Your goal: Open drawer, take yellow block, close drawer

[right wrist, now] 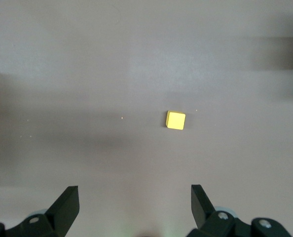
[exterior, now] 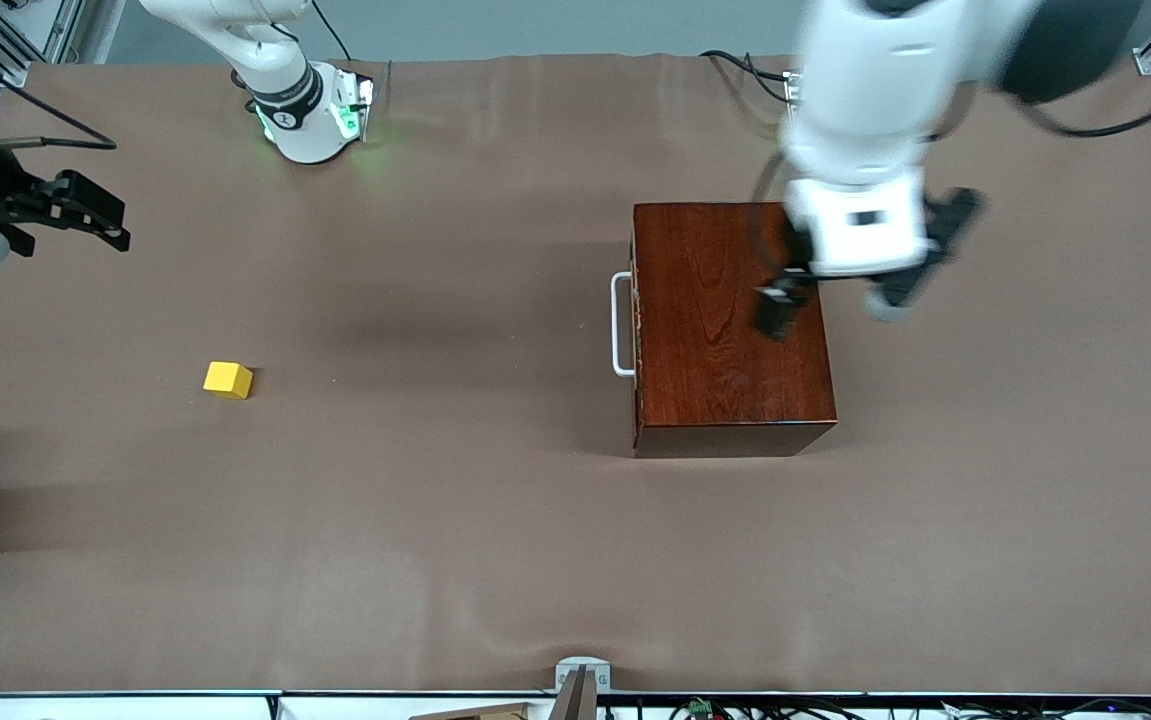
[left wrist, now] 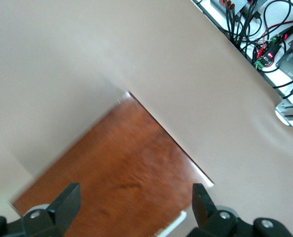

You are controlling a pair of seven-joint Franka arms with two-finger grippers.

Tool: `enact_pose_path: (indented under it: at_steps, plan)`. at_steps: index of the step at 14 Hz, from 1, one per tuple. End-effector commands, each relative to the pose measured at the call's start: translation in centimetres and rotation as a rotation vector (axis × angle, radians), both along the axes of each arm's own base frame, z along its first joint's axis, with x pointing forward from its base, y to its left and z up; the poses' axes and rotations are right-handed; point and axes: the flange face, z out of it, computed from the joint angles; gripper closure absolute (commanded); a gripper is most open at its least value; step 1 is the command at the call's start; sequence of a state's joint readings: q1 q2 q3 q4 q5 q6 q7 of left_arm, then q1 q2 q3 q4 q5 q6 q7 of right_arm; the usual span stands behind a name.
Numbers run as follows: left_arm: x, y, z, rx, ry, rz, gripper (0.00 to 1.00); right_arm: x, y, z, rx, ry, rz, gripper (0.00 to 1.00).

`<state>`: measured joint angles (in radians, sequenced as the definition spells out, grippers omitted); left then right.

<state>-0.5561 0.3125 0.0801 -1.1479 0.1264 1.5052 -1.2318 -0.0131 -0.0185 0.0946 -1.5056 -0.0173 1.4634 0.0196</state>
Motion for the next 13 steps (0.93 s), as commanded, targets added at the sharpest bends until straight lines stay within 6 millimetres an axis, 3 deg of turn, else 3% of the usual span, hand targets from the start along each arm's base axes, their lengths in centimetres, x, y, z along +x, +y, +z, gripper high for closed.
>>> enact_pose_path:
  at_steps: [1,5,8,10,13]
  plan:
    - [-0.9,6.3,1.5,-0.007,0.091,-0.203,0.0,-2.1,0.7,-0.7,0.013,-0.022,0.013,0.0]
    - [-4.2,17.7,2.6,0.014,0.166,-0.483,0.0,-1.1,0.8,0.3,0.005,-0.046,0.021,0.0]
    - [-6.7,23.9,2.9,0.023,0.182,-0.576,0.0,-0.8,-1.0,0.5,0.02,-0.05,0.006,0.0]
    - [-7.7,25.9,2.7,0.032,0.193,-0.634,0.0,-0.8,-1.1,0.5,0.028,-0.049,0.031,0.0]
    - [-8.5,25.2,3.3,0.02,0.158,-0.685,0.0,-0.7,-1.0,0.4,0.029,-0.048,0.031,0.0]
